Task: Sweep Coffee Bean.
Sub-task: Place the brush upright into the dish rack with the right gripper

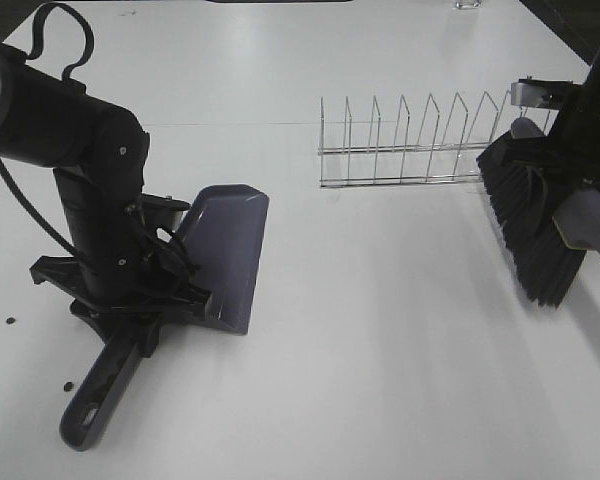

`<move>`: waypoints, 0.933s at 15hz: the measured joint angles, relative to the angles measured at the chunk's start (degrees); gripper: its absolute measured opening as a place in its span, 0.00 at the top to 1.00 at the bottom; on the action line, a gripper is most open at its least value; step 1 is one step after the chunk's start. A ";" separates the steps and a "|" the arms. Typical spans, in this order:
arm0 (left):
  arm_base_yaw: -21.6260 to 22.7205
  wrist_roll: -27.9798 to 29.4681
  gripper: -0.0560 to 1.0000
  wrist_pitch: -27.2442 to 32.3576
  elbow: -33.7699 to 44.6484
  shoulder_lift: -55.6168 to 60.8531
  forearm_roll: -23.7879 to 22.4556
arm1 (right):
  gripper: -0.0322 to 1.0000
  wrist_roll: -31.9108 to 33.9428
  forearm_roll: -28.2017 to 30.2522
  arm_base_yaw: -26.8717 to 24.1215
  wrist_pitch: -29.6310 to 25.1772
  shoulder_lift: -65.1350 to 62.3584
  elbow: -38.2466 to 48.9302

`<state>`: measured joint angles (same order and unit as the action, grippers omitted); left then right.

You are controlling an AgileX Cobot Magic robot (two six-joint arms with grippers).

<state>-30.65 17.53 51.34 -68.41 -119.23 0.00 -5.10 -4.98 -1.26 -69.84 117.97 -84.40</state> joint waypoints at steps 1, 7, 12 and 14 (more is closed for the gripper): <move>0.00 0.00 0.64 0.00 0.00 0.00 0.00 | 0.69 -0.74 0.00 0.00 0.00 1.32 0.00; 0.00 0.00 0.64 0.17 0.00 0.00 0.00 | 0.69 -4.58 -0.11 -0.29 3.50 7.56 -3.04; 0.00 0.00 0.64 0.06 0.00 0.00 0.00 | 0.69 -4.64 -0.17 -0.29 1.38 12.09 -10.20; 0.00 0.00 0.64 0.06 0.00 0.00 0.00 | 0.69 -4.64 -0.23 -0.29 1.15 12.83 -12.55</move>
<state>-30.65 17.53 51.39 -68.41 -119.23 0.00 -9.74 -5.21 -1.55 -68.70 130.81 -96.94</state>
